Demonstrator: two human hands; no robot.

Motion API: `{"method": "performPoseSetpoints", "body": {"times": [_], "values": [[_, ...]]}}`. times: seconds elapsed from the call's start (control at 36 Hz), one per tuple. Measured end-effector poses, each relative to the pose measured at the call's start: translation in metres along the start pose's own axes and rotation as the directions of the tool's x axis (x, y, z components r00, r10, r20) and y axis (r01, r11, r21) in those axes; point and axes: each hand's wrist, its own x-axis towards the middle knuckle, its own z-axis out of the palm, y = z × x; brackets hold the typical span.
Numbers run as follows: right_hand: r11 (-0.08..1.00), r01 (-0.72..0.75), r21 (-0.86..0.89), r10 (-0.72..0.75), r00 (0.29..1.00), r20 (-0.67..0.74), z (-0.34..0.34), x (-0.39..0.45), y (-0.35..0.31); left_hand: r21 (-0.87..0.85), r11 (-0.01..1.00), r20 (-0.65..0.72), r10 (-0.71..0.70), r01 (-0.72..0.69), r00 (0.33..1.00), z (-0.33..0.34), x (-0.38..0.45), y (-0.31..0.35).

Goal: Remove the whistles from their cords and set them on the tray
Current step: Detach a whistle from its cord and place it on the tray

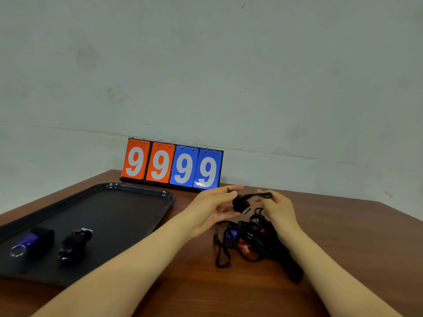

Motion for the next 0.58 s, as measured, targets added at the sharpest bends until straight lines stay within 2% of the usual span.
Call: {"method": "performPoseSetpoints", "body": {"times": [0.08,0.17,0.28,0.33,0.44,0.58], "values": [[1.000,-0.018,0.011,0.018,0.999,0.032,0.003,-0.003,-0.001,0.043,0.999,-0.073,0.011,-0.008,0.997,-0.003,0.002,0.001],[0.988,-0.042,0.150,0.025,0.994,0.110,0.012,-0.010,-0.008,0.027,0.999,-0.147,0.029,-0.026,0.989,-0.006,0.004,0.003],[0.975,0.004,0.223,-0.050,0.979,0.198,0.025,-0.022,-0.019,0.012,0.996,-0.246,0.088,-0.087,0.965,-0.009,0.005,0.005],[0.986,0.031,0.165,-0.074,0.963,0.261,0.031,-0.029,-0.022,-0.027,0.992,-0.281,0.113,-0.126,0.953,-0.010,0.006,0.006],[0.994,0.107,-0.026,-0.087,0.908,0.410,0.040,-0.040,-0.021,-0.082,0.984,-0.251,0.131,-0.156,0.959,-0.007,0.006,0.007],[0.995,0.084,-0.055,-0.051,0.890,0.454,0.040,-0.044,-0.027,-0.070,0.981,-0.194,0.163,-0.179,0.967,-0.001,0.007,0.004]]}}
